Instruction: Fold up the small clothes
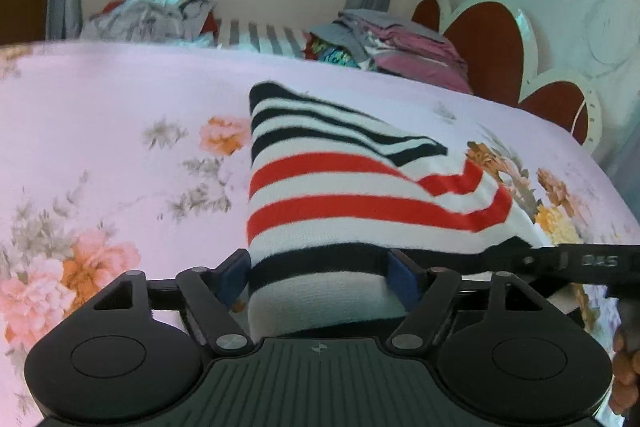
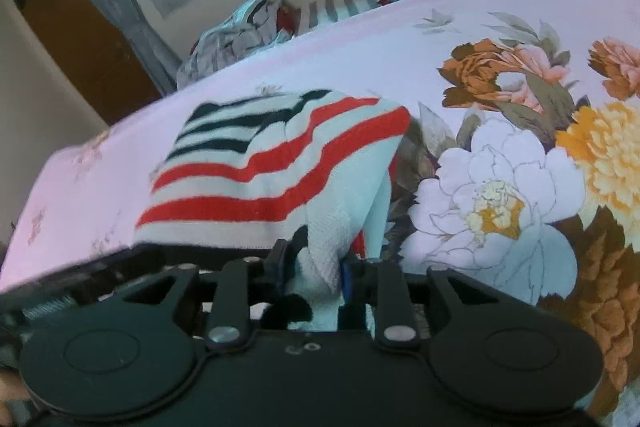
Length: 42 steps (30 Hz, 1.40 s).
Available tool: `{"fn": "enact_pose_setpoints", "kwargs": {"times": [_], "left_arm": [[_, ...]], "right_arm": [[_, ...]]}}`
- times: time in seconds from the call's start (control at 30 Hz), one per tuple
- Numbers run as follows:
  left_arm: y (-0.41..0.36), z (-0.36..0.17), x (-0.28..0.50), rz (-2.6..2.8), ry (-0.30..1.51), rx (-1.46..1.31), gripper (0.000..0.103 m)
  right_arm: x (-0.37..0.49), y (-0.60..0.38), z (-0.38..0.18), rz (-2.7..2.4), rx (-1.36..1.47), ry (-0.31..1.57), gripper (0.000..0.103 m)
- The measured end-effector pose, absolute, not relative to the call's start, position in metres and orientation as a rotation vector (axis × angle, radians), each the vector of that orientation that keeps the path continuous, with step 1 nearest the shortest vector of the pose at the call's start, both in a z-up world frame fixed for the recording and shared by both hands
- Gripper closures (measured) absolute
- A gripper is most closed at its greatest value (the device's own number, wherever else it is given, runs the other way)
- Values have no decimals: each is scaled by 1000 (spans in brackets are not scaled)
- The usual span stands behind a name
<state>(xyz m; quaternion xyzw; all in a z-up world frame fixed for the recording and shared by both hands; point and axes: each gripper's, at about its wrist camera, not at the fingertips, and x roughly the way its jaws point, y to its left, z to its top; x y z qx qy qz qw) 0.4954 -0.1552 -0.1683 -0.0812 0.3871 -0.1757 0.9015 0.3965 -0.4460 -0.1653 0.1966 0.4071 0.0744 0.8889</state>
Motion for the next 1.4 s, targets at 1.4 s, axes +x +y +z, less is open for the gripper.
{"fn": "enact_pose_setpoints", "kwargs": {"times": [1.4], "left_arm": [[-187, -155, 599, -275, 853, -115, 25]], "right_arm": [[478, -482, -171, 54, 538, 882, 58]]}}
